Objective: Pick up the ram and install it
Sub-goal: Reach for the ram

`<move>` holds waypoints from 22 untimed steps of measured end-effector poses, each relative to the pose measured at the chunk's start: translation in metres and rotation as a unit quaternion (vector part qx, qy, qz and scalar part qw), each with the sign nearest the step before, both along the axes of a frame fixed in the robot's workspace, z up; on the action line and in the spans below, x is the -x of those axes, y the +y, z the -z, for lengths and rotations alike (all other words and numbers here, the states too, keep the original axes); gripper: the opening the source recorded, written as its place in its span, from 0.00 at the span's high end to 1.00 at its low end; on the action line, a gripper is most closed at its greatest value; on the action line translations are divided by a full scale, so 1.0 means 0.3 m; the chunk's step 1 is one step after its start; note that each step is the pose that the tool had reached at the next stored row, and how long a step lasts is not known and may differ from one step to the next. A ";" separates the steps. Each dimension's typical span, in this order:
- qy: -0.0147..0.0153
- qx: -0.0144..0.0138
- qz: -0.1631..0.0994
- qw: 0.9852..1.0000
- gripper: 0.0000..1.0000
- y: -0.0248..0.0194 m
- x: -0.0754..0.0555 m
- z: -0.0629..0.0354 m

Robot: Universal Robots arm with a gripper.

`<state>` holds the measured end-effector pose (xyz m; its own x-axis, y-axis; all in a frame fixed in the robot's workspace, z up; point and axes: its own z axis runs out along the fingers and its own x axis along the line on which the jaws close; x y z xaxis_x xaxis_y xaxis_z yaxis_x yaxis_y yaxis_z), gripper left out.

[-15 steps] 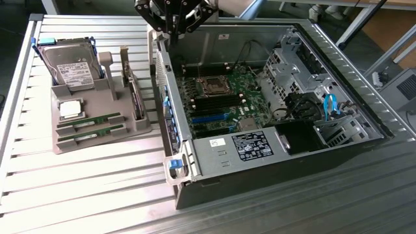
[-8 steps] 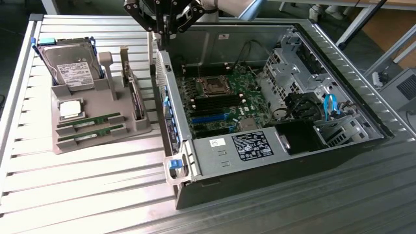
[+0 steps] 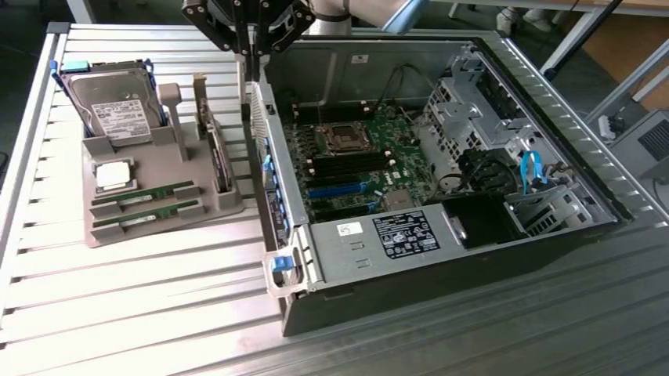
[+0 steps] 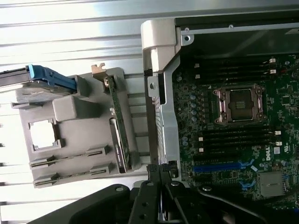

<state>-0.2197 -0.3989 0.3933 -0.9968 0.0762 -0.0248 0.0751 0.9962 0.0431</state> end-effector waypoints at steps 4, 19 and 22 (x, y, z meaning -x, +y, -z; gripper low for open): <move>0.000 0.000 0.000 1.000 0.87 0.000 0.025 0.000; 0.000 0.000 0.000 1.000 0.87 0.000 0.111 0.000; 0.000 0.000 0.000 1.000 0.87 0.000 0.130 0.000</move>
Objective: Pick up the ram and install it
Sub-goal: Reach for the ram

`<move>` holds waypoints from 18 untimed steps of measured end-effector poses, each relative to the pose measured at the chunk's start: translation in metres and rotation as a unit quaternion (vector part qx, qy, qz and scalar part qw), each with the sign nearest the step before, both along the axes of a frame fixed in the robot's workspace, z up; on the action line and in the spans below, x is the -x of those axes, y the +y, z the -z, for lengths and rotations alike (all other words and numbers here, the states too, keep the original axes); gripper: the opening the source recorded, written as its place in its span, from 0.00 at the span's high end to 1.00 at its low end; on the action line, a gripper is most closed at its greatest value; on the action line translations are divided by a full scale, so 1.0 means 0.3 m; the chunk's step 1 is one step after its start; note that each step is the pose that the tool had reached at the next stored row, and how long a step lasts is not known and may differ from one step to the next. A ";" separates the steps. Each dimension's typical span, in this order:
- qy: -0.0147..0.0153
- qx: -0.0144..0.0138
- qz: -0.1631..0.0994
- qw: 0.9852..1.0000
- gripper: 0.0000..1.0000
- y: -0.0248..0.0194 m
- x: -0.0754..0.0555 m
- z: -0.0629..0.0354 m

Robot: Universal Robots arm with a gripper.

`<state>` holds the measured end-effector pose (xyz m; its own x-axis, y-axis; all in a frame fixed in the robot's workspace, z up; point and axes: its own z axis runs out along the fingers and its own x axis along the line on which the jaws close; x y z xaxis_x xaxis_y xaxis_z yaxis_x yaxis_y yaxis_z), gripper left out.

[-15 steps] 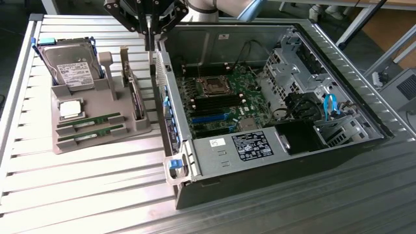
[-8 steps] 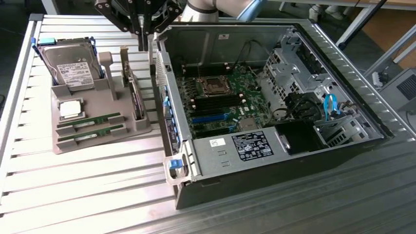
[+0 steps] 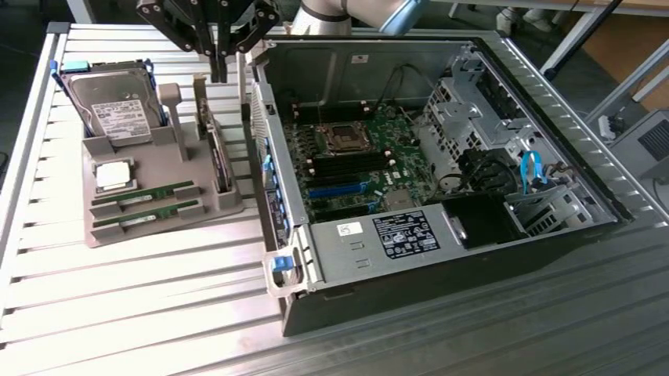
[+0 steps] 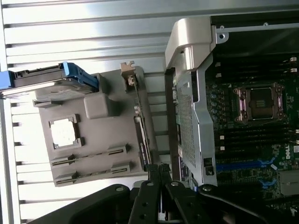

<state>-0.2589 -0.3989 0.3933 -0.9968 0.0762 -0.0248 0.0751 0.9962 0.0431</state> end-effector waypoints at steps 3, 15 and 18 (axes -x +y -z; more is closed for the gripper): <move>0.000 0.000 0.000 1.000 0.87 0.000 0.027 0.000; 0.000 0.000 0.000 1.000 0.87 0.000 0.108 0.000; 0.000 0.000 0.000 1.000 0.87 0.000 0.123 0.000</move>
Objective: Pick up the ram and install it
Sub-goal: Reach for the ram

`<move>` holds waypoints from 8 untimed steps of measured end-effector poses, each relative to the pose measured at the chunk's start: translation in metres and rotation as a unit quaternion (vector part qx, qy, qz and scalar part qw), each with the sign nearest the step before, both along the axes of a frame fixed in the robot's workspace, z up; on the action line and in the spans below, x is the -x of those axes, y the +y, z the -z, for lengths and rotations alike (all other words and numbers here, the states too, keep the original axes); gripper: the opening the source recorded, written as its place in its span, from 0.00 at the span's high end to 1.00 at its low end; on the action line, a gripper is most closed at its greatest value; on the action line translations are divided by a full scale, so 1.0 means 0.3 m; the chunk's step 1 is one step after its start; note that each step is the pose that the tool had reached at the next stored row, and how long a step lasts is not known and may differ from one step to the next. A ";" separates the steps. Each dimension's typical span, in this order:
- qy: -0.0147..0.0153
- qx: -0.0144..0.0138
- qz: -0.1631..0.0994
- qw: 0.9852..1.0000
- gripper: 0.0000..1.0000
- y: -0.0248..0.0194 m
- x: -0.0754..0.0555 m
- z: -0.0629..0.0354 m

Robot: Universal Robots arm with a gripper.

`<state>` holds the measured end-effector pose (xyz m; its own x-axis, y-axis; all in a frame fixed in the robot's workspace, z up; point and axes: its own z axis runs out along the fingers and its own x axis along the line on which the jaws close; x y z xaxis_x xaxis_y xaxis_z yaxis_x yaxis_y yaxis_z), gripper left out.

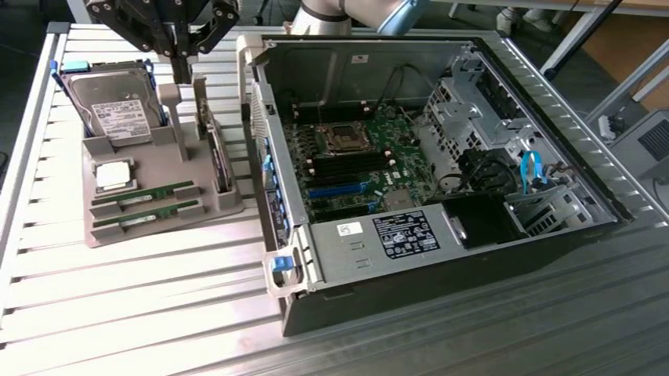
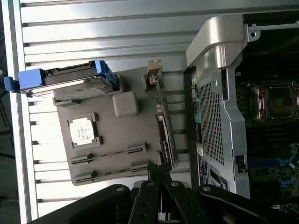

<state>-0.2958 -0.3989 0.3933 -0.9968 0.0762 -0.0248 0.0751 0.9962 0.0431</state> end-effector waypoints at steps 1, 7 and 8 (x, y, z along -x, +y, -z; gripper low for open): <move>0.000 0.000 0.000 1.000 0.87 0.000 0.004 0.000; 0.000 0.000 0.000 1.000 0.87 0.000 0.033 0.000; 0.000 0.000 0.000 1.000 0.87 0.000 0.037 0.000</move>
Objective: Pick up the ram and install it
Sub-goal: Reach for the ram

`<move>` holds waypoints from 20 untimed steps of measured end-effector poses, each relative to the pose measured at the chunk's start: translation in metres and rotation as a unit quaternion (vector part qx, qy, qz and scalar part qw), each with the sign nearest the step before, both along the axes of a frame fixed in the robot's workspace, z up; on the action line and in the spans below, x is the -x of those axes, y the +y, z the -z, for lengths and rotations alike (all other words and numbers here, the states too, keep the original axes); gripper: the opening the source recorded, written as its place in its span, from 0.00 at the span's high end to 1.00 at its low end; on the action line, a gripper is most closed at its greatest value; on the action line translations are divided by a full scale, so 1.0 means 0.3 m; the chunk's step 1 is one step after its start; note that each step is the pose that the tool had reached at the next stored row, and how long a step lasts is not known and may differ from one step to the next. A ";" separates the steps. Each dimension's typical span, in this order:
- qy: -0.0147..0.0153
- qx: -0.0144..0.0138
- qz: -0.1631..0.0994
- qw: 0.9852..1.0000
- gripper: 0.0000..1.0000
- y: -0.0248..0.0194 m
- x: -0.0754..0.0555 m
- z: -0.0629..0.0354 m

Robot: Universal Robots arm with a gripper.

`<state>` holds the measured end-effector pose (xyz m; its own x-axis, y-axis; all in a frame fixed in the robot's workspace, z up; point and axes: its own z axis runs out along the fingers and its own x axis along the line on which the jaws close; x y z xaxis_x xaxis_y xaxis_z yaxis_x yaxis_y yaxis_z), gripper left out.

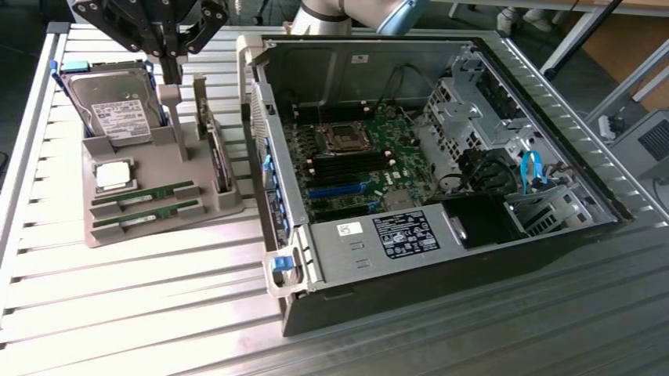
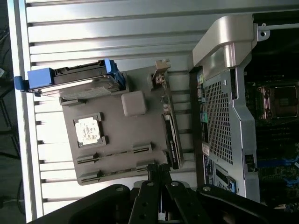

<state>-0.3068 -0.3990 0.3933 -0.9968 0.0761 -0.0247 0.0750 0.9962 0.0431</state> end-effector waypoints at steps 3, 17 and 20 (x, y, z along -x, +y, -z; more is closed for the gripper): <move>0.000 0.000 0.000 1.000 0.87 0.000 0.019 0.000; 0.000 0.000 0.000 1.000 0.87 -0.015 0.023 0.000; 0.000 0.000 0.000 1.000 0.87 -0.018 0.023 0.000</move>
<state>-0.3139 -0.4043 0.3933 -0.9968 0.0762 -0.0248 0.0751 0.9962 0.0431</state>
